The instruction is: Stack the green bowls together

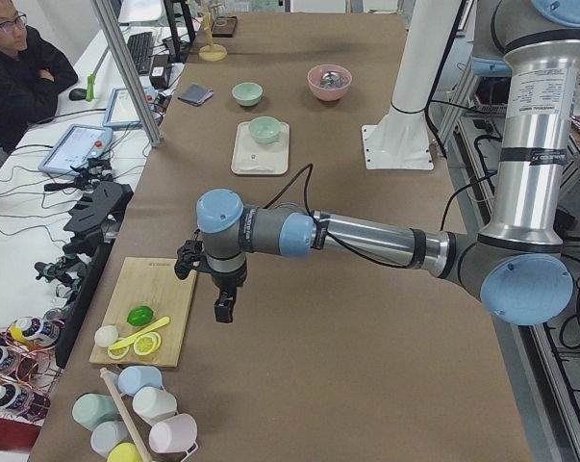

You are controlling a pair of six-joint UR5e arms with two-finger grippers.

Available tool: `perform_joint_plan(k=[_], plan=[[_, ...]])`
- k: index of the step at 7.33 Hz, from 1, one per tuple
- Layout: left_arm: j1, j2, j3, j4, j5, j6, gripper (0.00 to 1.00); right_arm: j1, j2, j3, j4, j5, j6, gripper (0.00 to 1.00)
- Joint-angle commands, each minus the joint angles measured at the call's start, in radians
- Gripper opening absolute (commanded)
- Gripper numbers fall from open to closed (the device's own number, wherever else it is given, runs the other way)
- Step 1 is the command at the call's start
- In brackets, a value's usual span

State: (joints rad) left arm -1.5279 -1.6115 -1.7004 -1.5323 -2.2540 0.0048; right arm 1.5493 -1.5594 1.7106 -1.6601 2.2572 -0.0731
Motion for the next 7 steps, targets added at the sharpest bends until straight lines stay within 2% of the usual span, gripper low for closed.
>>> perform_joint_plan(k=[1, 7], plan=[[0.0, -0.002, -0.007, 0.0, -0.009, -0.008, 0.98, 0.0, -0.001, 0.017, 0.0, -0.002, 0.024, 1.0], [0.0, -0.01, -0.008, 0.006, -0.009, -0.016, 0.98, -0.003, -0.001, 0.015, 0.002, 0.013, 0.024, 1.0]])
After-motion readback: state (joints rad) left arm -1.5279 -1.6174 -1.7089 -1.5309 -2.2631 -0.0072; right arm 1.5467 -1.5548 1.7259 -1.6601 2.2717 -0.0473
